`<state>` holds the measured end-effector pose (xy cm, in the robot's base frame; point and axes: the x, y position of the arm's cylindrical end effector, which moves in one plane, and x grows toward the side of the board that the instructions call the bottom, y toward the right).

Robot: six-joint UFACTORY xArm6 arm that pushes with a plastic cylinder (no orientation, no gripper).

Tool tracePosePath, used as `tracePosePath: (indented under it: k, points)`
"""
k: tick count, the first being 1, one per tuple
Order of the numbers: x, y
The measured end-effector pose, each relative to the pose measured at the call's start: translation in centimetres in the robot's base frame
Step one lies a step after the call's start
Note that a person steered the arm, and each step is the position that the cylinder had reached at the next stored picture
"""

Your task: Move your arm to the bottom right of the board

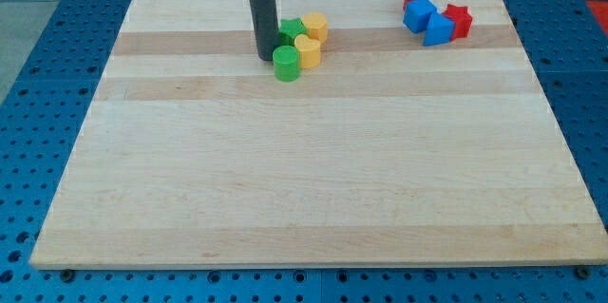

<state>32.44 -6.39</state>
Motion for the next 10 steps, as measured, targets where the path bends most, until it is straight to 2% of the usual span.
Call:
tracePosePath:
  k: [2,3,5,6,7,8,9,10]
  points:
    - [0.0,0.0]
    - [3.0,-3.7]
    - [23.0,-2.7]
    - [26.9,4.9]
    - [26.4,15.2]
    - [24.0,24.4]
    - [23.6,28.9]
    - [23.6,29.4]
